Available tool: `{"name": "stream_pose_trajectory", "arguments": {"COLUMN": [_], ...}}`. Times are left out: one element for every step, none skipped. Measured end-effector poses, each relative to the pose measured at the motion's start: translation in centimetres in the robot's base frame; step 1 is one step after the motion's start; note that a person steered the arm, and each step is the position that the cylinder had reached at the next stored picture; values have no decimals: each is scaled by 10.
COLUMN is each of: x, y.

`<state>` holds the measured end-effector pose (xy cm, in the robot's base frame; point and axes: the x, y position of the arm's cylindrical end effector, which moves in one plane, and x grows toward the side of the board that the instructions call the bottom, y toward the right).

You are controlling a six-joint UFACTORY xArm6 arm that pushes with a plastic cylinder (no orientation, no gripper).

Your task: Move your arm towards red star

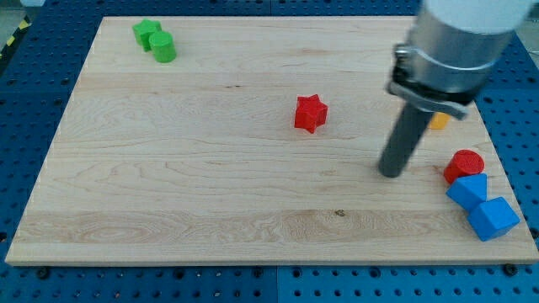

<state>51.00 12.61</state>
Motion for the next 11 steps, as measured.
{"name": "stream_pose_trajectory", "arguments": {"x": [-11,-34,-38,-41,-61,-87,-90,-88,-99,-99,-100], "y": [-63,-113,-129,-149,-181,-190,-150,-136,-127,-127,-107]}}
